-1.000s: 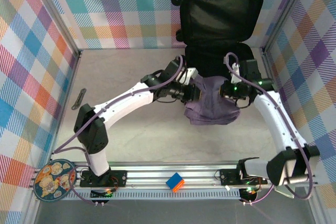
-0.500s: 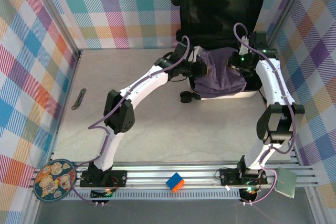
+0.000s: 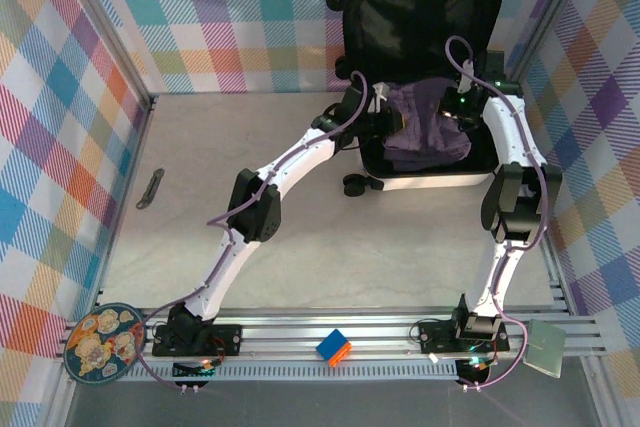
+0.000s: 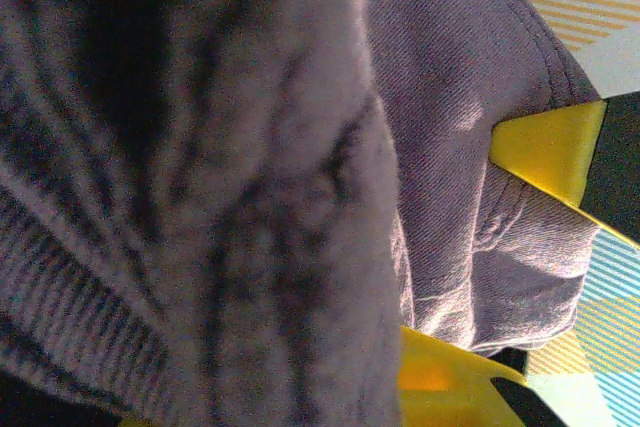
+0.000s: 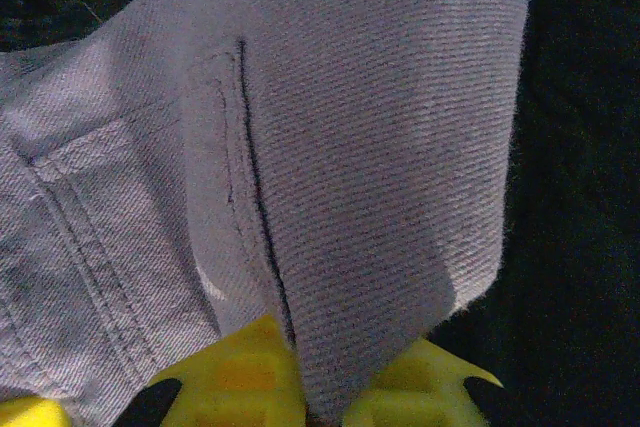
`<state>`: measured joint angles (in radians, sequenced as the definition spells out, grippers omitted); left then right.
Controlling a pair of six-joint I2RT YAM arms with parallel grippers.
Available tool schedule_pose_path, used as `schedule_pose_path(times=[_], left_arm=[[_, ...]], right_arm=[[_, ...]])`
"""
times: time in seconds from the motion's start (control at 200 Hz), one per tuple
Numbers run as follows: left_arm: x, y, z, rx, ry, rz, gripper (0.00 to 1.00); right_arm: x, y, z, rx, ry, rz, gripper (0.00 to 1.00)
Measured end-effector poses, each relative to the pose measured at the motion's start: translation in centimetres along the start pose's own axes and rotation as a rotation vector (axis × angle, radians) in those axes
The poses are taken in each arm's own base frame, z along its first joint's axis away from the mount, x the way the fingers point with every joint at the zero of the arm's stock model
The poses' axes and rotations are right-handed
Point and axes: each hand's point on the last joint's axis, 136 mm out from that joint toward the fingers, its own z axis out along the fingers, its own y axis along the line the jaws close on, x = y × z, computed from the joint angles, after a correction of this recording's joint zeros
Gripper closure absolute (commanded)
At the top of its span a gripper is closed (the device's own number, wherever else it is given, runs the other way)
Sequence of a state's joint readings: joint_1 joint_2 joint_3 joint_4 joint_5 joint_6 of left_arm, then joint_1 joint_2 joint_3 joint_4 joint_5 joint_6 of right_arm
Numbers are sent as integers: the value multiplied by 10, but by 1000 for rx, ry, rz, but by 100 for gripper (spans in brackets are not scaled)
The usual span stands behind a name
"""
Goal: Pack the luggage
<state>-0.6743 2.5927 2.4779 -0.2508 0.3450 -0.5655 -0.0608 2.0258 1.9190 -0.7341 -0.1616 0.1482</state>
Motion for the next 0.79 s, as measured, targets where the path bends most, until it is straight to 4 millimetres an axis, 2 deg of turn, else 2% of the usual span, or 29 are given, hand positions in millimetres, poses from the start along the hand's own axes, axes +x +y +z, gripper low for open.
schedule_pose_path(times=[0.06, 0.09, 0.15, 0.225, 0.335, 0.43, 0.6, 0.795], left_arm=[[3, 7, 6, -7, -3, -3, 57], [5, 11, 9, -14, -4, -10, 48], [6, 18, 12, -26, -9, -18, 42], [5, 22, 14, -35, -21, -17, 36], [-3, 27, 12, -47, -44, -5, 32], [-9, 31, 8, -64, -59, 7, 31], [-21, 27, -10, -109, -88, 53, 29], [-51, -1, -49, -133, -164, 100, 29]], right_arm=[[2, -6, 9, 18, 13, 4, 99], [4, -9, 14, 28, 19, 6, 98], [6, -16, 22, 56, 30, 9, 96], [6, -24, 32, 89, 39, 6, 80], [1, -36, 44, 143, 30, 4, 55], [-5, -44, 46, 184, 8, -9, 44], [-12, -54, 43, 238, -21, -17, 41], [-15, -57, 40, 261, -42, -19, 41]])
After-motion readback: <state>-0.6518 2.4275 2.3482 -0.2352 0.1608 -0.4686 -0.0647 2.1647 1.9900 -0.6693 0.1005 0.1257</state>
